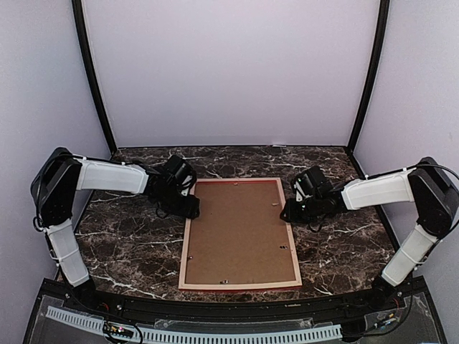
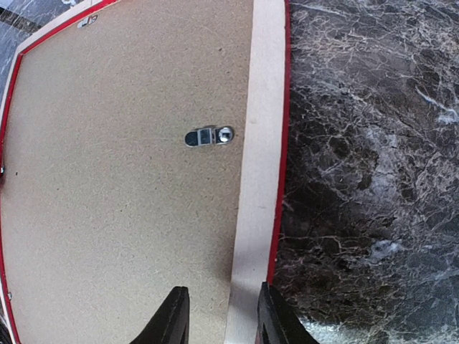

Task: Put the photo into the frame
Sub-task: Press the fastener onto the backboard.

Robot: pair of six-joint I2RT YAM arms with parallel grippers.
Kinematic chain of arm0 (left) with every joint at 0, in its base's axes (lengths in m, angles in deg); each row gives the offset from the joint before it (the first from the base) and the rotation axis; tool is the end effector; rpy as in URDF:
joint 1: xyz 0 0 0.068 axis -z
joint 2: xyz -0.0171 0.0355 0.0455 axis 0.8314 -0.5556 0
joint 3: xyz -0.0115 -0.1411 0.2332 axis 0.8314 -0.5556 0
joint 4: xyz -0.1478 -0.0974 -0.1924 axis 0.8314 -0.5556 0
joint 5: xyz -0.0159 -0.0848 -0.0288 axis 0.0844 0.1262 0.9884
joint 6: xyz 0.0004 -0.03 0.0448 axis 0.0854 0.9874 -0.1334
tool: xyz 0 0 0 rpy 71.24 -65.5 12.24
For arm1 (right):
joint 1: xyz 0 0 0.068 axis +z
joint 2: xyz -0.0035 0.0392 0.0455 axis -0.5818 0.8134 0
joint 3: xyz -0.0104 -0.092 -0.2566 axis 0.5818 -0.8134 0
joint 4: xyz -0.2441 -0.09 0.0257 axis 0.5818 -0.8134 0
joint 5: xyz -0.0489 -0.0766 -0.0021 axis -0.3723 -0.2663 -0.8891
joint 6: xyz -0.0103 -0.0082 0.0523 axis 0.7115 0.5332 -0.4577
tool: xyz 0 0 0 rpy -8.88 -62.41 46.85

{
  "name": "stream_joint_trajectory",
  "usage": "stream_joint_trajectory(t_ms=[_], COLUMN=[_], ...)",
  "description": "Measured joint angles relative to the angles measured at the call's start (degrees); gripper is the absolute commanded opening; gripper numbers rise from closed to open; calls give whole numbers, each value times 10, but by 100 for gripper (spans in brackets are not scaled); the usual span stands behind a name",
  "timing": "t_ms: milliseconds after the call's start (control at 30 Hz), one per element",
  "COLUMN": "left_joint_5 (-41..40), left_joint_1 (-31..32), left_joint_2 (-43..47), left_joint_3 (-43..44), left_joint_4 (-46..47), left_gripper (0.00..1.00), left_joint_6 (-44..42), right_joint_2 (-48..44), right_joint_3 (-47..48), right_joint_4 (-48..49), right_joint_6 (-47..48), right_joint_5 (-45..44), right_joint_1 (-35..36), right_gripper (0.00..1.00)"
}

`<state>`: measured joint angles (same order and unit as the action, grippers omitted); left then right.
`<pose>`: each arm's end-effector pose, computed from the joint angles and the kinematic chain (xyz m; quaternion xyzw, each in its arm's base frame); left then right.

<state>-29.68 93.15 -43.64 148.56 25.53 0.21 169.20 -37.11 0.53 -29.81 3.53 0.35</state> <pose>0.3018 -0.2258 0.1663 0.1440 0.9511 -0.1204 0.2455 0.2519 0.1845 0.1553 -0.0142 0.9481 0.2001 0.2468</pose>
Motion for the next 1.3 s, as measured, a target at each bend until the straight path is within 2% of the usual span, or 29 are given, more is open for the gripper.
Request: stream_joint_trajectory(t_ms=[100, 200, 267, 333, 533, 733, 1300], left_joint_5=[9, 32, 46, 58, 68, 65, 53], left_joint_1=[0, 0, 2, 8, 54, 104, 137], left_joint_2=[29, 67, 92, 119, 183, 197, 172], left_joint_3=[-12, -42, -67, -98, -160, -203, -209], left_joint_4=[-4, -6, -7, -9, -17, -33, -37], left_gripper=[68, 88, 95, 97, 89, 77, 57], left_joint_6=[4, 12, 17, 24, 39, 45, 38], right_joint_2=[0, 0, 0, 0, 0, 0, 0], right_joint_3=[-1, -2, -2, -2, -2, -2, -11], right_joint_4=[1, 3, 3, 3, 3, 4, 24], right_joint_6=[0, 0, 0, 0, 0, -1, -5], right_joint_5=[0, 0, 0, 0, 0, 2, 8], right_joint_1=[0, 0, 0, 0, 0, -1, -2], right_gripper=[33, 34, 33, 33, 33, 33, 32])
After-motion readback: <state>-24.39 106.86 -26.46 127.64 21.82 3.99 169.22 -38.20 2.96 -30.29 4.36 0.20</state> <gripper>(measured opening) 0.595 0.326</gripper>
